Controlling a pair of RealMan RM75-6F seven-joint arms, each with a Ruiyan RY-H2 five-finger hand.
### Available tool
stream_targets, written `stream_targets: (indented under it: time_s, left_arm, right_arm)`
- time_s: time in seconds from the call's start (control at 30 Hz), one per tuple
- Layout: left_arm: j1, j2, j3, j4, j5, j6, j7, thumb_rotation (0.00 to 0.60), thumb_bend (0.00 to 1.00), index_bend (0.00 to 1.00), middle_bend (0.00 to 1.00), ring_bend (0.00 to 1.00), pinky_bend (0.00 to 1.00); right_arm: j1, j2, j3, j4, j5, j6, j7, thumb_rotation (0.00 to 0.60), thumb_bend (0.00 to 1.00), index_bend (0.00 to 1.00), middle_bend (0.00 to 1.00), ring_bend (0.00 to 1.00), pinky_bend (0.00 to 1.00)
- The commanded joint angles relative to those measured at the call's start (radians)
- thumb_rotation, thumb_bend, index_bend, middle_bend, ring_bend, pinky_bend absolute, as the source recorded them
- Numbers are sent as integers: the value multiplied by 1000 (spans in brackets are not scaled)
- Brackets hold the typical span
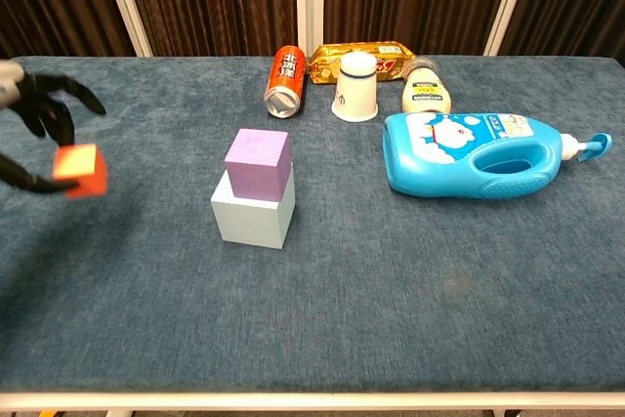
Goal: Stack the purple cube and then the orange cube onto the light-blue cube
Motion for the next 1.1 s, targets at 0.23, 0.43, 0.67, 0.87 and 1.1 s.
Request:
stream_targets:
  time_s: [0.23, 0.43, 0.67, 0.87, 1.1]
  left_arm:
    - [-117, 104, -70, 55, 96, -110, -223, 600, 252, 345, 630, 431, 385]
    - [-165, 99, -77, 101, 178, -104, -363, 600, 252, 346, 630, 431, 385]
    - [-185, 99, -53, 61, 214, -103, -426, 600, 252, 346, 630, 431, 385]
    - [-221, 84, -42, 37, 228, -126, -404, 600, 252, 346, 630, 431, 385]
    - [-277, 65, -56, 24, 192, -185, -382, 600, 251, 346, 630, 431, 385]
  right_arm:
    - [-3, -27, 3, 35, -37, 36, 11, 600, 233, 39, 95, 0, 0]
    - [-2, -28, 4, 35, -34, 33, 9, 600, 232, 39, 95, 0, 0]
    - [-1, -26, 4, 33, -31, 30, 9, 600, 232, 39, 96, 0, 0]
    - [-1, -28, 3, 33, -34, 30, 4, 600, 232, 39, 96, 0, 0]
    - [-1, -26, 2, 32, -33, 28, 4, 600, 233, 39, 95, 0, 0]
